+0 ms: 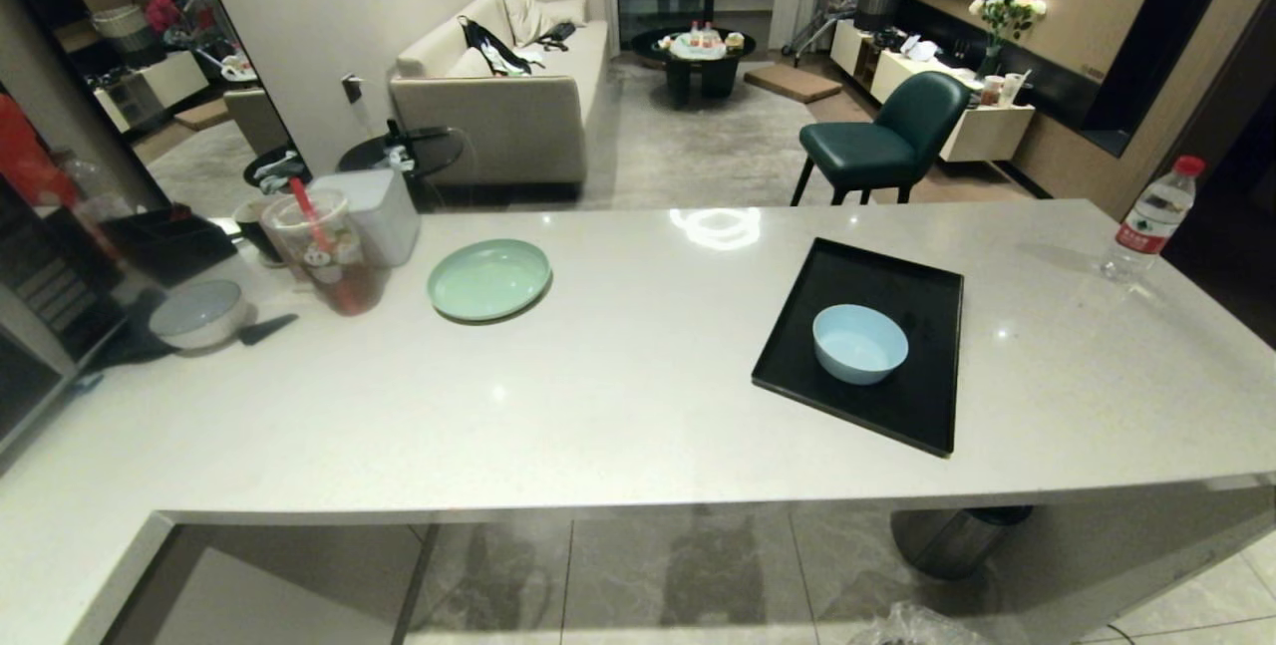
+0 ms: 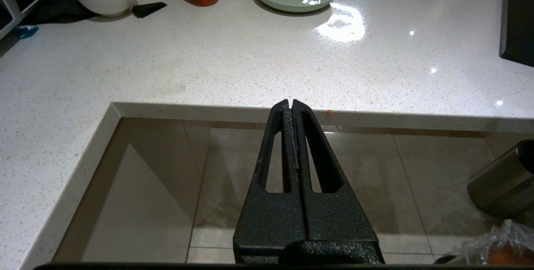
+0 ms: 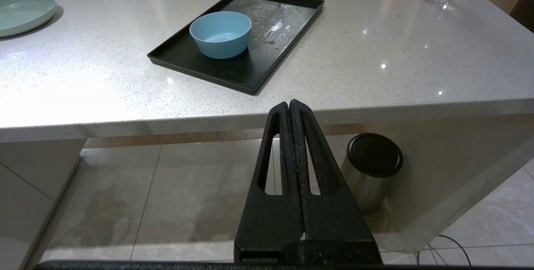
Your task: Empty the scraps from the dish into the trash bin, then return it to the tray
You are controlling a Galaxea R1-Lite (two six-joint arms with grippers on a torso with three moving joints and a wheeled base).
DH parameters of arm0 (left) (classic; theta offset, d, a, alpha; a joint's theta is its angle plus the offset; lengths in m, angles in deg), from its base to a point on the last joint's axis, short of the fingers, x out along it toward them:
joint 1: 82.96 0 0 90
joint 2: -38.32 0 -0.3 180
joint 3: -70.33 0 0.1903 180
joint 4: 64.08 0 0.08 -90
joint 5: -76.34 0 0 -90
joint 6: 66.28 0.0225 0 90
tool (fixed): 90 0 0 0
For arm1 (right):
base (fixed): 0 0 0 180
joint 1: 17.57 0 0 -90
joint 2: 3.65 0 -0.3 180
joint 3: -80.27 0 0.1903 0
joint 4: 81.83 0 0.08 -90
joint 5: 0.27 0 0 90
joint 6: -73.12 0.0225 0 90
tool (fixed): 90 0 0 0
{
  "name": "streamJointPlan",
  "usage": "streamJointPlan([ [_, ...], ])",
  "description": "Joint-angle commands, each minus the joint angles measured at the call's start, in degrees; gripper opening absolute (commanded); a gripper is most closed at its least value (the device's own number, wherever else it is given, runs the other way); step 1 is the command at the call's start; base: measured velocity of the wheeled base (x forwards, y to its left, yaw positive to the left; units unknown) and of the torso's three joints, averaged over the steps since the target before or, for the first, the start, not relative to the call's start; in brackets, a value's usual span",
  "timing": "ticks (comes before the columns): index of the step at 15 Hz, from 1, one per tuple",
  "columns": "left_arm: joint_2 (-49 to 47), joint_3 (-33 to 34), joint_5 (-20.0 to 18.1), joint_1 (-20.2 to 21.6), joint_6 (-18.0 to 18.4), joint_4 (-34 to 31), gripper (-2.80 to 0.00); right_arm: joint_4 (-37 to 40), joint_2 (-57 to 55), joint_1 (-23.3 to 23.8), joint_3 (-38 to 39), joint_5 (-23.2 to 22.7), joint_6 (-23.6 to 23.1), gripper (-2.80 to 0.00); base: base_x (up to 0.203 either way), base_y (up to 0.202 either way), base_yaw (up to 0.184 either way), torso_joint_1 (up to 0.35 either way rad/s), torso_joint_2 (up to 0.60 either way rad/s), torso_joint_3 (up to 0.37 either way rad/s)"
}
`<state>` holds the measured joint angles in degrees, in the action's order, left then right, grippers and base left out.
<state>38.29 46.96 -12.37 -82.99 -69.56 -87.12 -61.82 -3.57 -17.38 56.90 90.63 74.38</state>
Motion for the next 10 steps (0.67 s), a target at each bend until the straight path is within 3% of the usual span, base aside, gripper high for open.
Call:
streamJointPlan([
  [1, -0.06, 0.0, 0.03, 0.02, -0.06, 0.02, -2.8, -0.07, -0.07, -0.01, 0.0, 0.06, 0.15, -2.8, 0.0, 0.0, 0.0, 0.0, 0.0, 0.0],
  [10, -0.06, 0.0, 0.03, 0.0, -0.06, 0.02, -2.8, -0.07, -0.07, -0.01, 0.0, 0.06, -0.11, -2.8, 0.0, 0.0, 0.0, 0.0, 0.0, 0.0],
])
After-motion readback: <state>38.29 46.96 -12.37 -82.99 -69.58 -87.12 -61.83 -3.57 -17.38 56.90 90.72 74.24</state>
